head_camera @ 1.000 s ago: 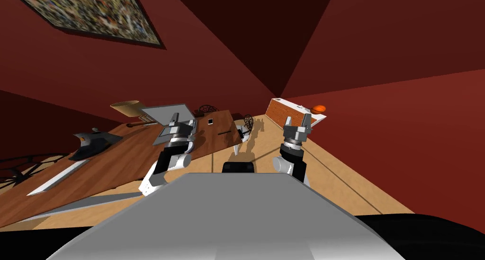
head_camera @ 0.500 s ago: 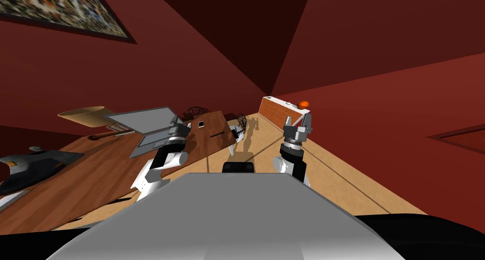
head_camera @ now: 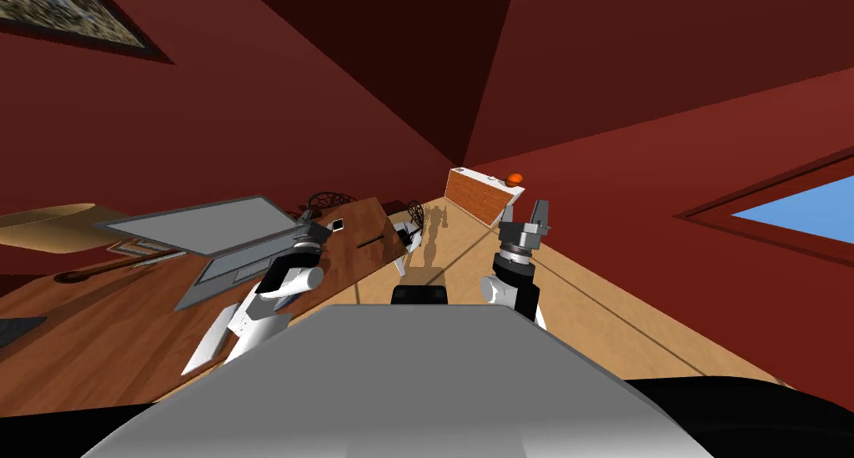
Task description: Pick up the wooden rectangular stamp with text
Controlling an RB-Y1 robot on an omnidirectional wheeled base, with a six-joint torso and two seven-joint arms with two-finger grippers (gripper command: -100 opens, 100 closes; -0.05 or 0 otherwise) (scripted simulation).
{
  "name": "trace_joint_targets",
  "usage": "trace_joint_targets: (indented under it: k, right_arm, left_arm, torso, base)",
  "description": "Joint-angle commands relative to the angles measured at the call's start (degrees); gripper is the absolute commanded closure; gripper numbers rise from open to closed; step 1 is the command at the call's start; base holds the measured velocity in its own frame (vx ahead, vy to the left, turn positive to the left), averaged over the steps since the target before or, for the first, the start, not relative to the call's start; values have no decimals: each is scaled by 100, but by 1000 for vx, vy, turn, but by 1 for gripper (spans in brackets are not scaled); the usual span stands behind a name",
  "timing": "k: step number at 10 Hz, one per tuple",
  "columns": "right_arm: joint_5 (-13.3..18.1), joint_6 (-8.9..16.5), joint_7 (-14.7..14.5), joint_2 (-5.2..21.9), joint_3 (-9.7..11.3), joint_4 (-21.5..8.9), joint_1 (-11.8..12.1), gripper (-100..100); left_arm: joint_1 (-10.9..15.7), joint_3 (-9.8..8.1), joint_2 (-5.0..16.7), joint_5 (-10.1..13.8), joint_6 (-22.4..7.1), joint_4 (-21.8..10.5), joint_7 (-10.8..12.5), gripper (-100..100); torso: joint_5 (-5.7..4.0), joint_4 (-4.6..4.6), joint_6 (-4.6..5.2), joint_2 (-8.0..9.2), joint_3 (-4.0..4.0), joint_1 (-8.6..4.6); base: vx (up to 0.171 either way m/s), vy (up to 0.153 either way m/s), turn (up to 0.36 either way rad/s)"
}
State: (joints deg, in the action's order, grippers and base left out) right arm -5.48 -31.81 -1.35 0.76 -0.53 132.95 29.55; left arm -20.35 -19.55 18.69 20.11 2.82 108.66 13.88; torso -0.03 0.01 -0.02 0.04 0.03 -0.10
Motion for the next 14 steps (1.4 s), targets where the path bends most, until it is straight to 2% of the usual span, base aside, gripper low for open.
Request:
trace_joint_targets:
  k: [1,2,4,5,6,7,8,9,10,11,12,13,14]
  right_arm:
    - [0,0,0,0,0,0,0,0]
    - [0,0,0,0,-1,0,1,0]
    - [0,0,0,0,-1,0,1,0]
    - [0,0,0,0,-1,0,1,0]
    - [0,0,0,0,0,0,0,0]
    - [0,0,0,0,-1,0,1,0]
    - [0,0,0,0,0,0,0,0]
    - [0,0,0,0,-1,0,1,0]
    - [0,0,0,0,-1,0,0,0]
    - [0,0,0,0,-1,0,1,0]
    - [0,0,0,0,-1,0,0,0]
    - [0,0,0,0,-1,0,2,0]
    - [0,0,0,1,-2,0,2,0]
  left_arm:
    - [39,-53,-4,46,-282,-82,10,-100]
    - [107,-175,90,177,-438,-324,51,-100]
    - [107,-175,90,177,-612,-324,51,-100]
    - [172,-295,184,304,-847,-576,90,-100]
    - [172,-295,184,304,-953,-576,90,-100]
    - [236,-411,280,428,-1283,-750,127,-100]
    - [236,-411,280,428,-1306,-839,127,-100]
    - [297,-525,378,547,-1586,-970,162,-100]
    - [297,-525,378,547,-1668,-1110,162,-100]
    - [357,-636,479,661,-1806,-1318,195,-100]
    - [357,-636,479,661,-2022,-1387,195,-100]
    - [357,-636,479,661,-2038,-1387,195,-100]
    - [414,-743,581,770,-2255,-1647,225,-100]
  torso:
    - [0,0,0,0,0,0]
    - [1,0,-4,1,0,2]
    - [1,0,-5,3,1,3]
    - [2,1,-8,6,3,8]
    - [1,1,2,1,1,3]
    - [2,0,-6,1,0,6]
    - [1,0,-1,0,0,4]
    - [2,0,-8,2,1,7]
    - [2,0,0,-1,-1,7]
    - [3,-1,-7,0,-1,10]
    - [1,0,-1,-2,-1,7]
    - [3,-1,-9,0,-1,10]
    - [2,0,-10,4,2,11]
  base:
    - [12,-30,-148]
    - [11,-37,-306]
    - [5,-17,-65]
    - [14,-28,-291]
    - [15,-17,-169]
    - [18,-30,-252]
    - [18,-19,-151]
    - [24,-17,-298]
    - [18,-10,-139]
    - [23,-19,-289]
    - [22,-9,-132]
    - [8,-5,43]
    - [18,-11,-243]
